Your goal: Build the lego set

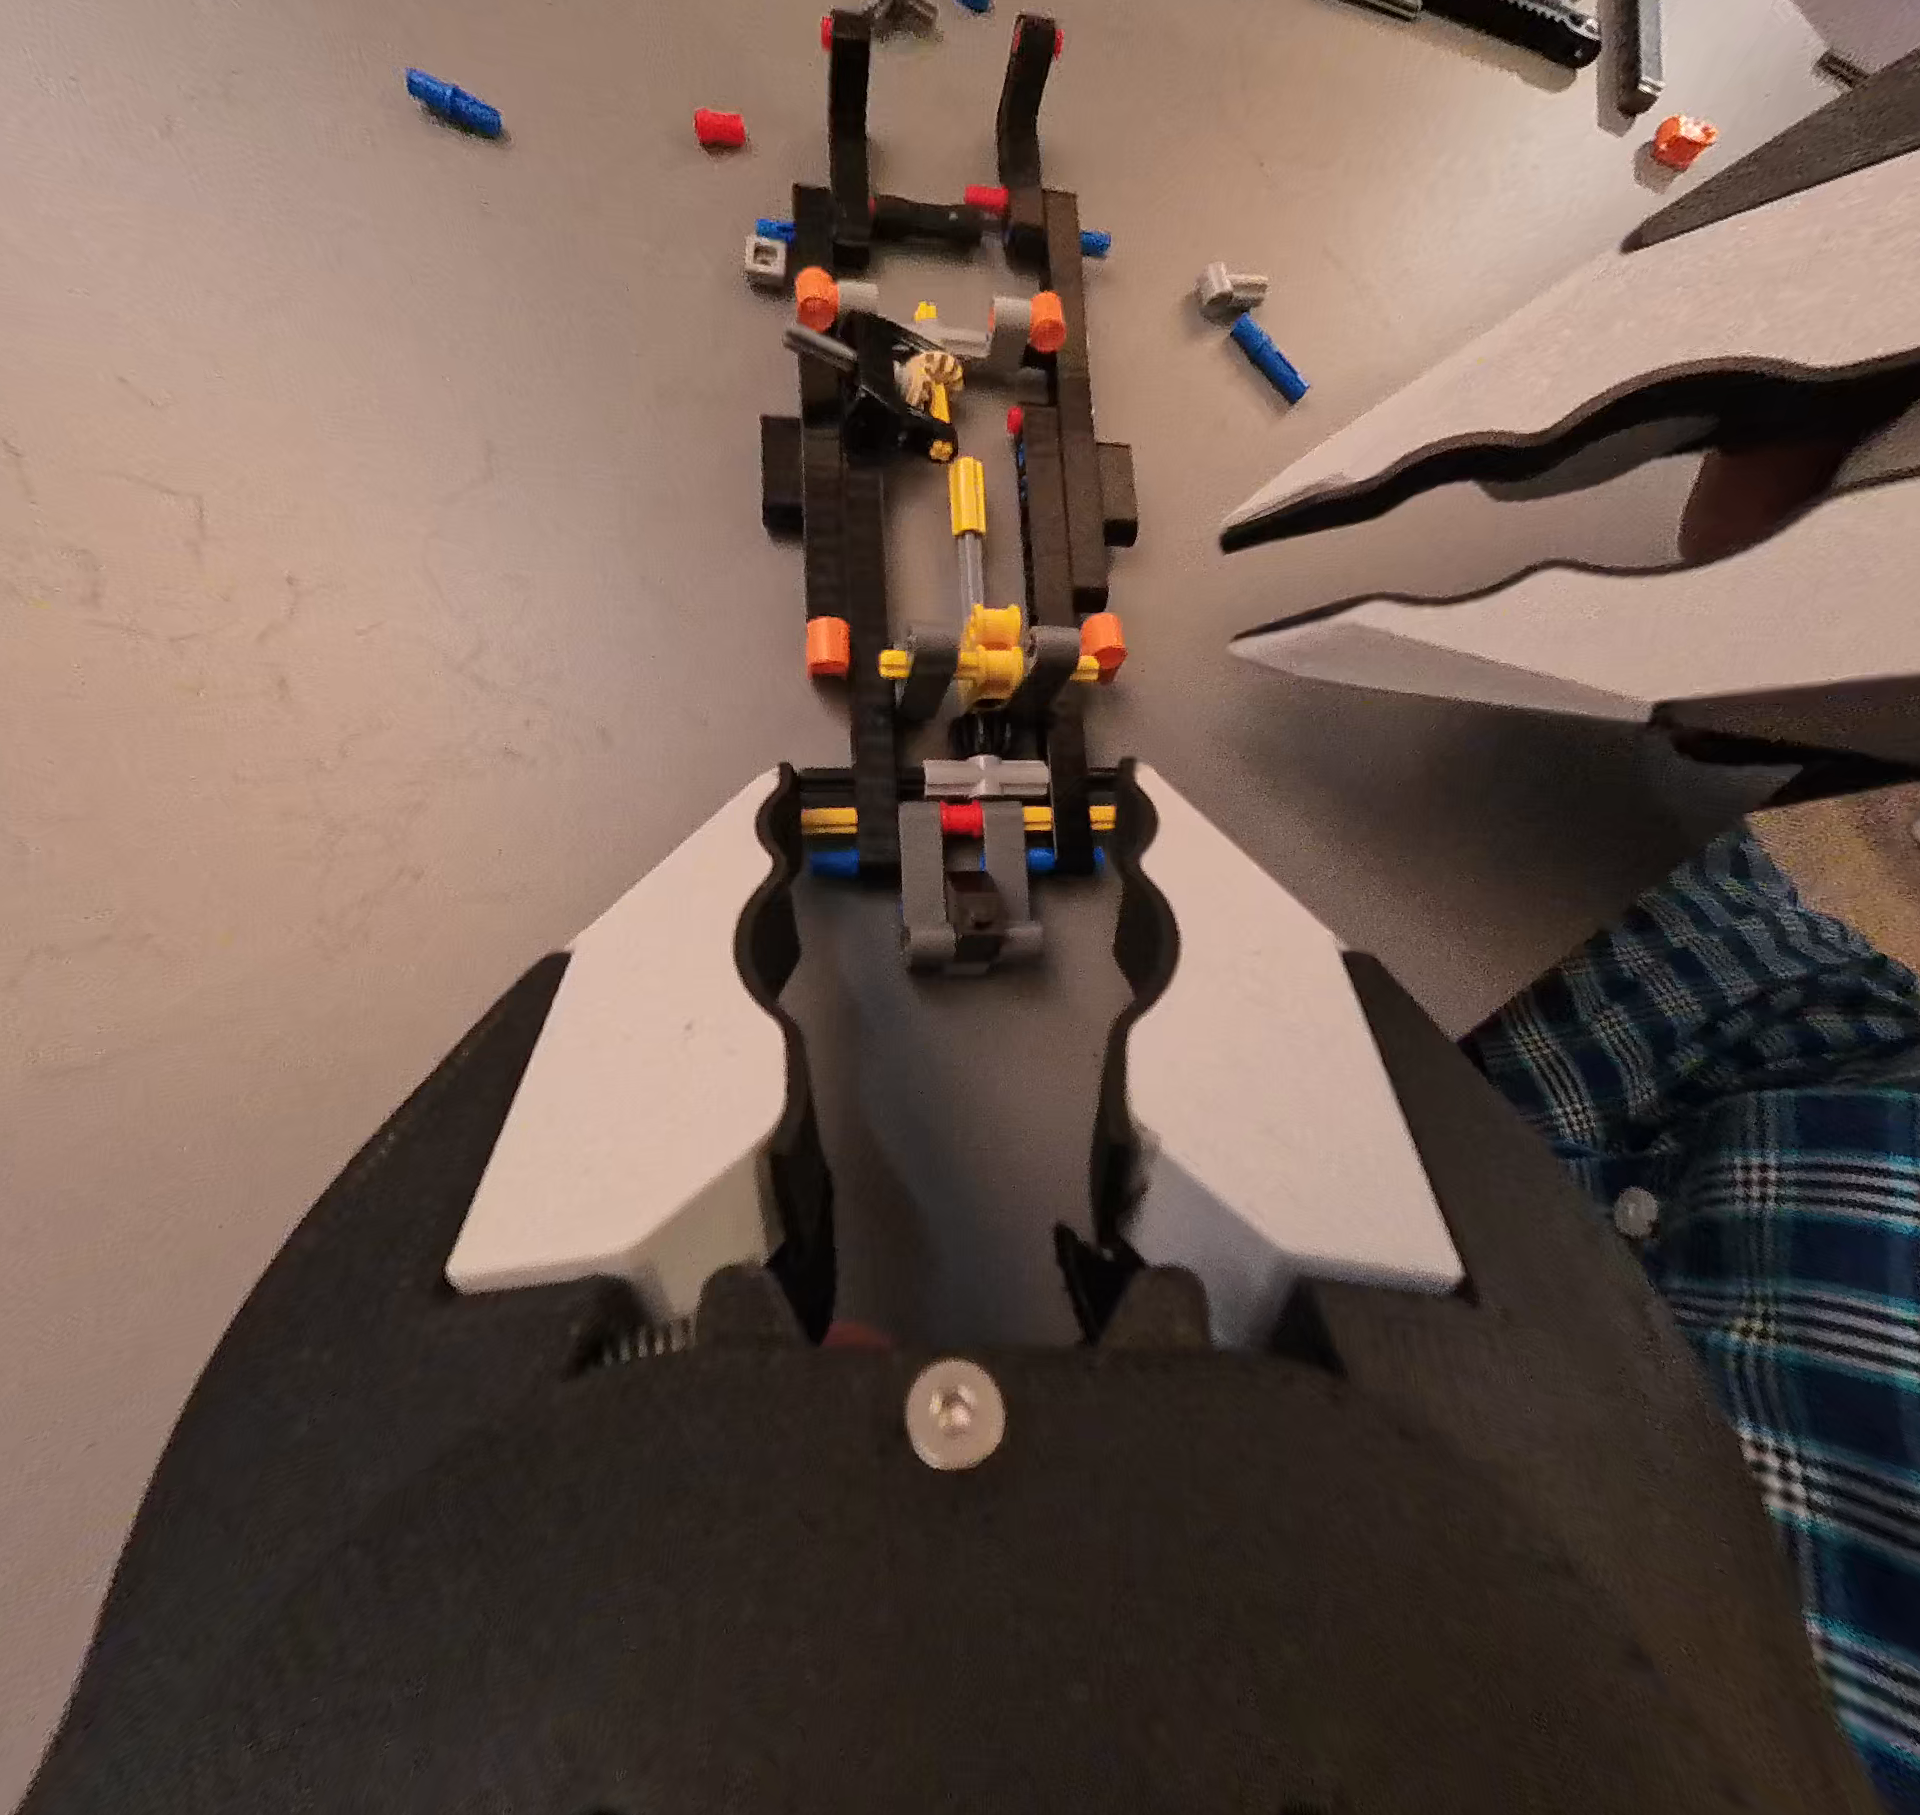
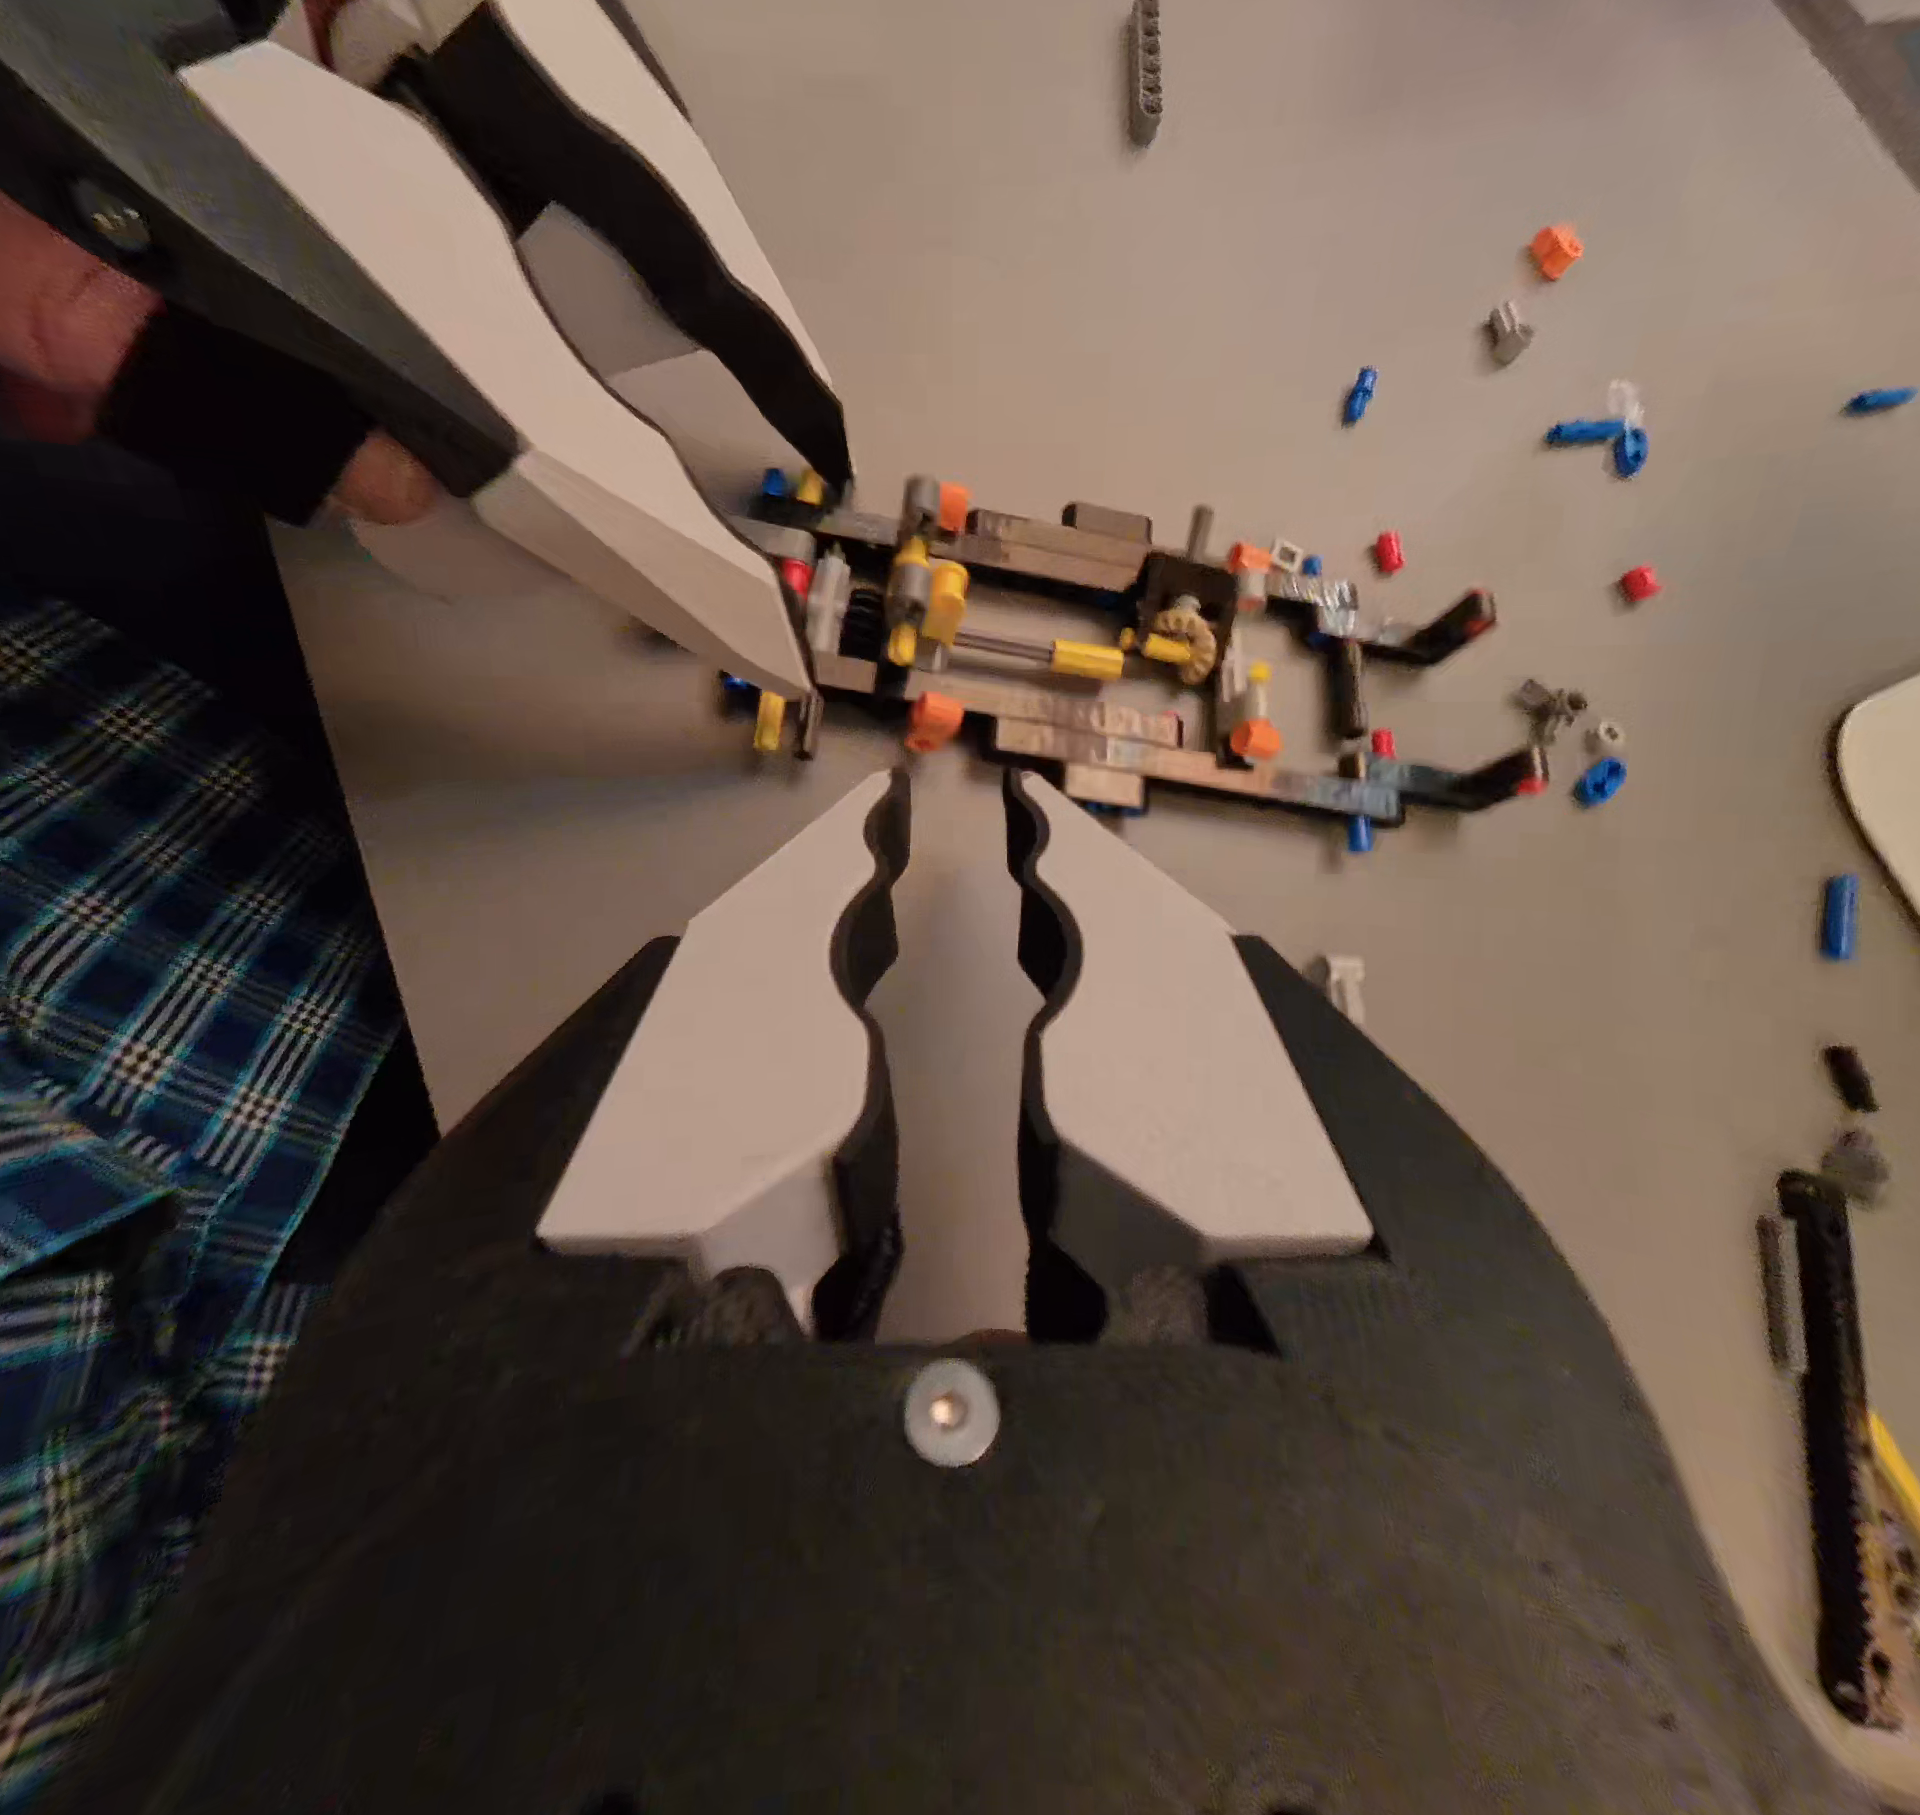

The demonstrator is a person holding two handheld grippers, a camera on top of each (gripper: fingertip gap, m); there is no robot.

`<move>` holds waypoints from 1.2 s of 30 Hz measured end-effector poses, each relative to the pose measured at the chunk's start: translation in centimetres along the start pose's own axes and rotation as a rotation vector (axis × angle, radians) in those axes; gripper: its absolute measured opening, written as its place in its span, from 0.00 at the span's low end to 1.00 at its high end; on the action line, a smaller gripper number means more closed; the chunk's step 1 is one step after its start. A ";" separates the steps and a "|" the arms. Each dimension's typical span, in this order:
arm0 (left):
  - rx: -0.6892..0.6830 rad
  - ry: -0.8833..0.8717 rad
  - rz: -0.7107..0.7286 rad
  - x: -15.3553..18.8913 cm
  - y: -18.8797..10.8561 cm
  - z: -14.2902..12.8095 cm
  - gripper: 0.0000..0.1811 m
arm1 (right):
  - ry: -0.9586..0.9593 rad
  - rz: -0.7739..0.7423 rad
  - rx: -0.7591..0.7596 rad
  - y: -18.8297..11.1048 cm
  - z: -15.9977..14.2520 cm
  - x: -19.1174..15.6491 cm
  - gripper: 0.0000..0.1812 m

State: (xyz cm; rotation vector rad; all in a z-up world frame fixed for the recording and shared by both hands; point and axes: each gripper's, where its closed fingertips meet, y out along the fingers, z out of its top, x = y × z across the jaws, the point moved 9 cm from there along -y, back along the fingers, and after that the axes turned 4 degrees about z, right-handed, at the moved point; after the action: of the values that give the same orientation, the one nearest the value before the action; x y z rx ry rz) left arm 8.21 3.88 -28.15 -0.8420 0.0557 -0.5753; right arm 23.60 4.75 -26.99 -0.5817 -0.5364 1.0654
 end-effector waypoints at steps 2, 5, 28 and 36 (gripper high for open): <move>-0.006 -0.004 -0.012 0.0 -0.3 -0.1 0.32 | 0.043 0.010 -0.015 -0.4 -0.5 0.3 0.08; -0.009 -0.004 -0.030 0.2 -0.5 -0.3 0.34 | 0.098 0.023 -0.035 -0.8 -1.1 0.6 0.08; -0.056 0.039 -0.235 3.5 -1.8 -1.7 0.36 | 0.317 0.106 0.007 -2.0 -2.1 2.3 0.12; -0.005 0.021 -0.250 -0.2 -3.0 0.0 0.33 | 0.347 0.093 0.024 -3.0 -2.1 4.7 0.13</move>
State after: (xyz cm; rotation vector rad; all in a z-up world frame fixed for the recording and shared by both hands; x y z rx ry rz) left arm 6.66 2.41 -25.97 -0.8538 -0.0291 -0.8188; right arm 28.73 7.57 -25.87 -0.7573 -0.1945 1.0292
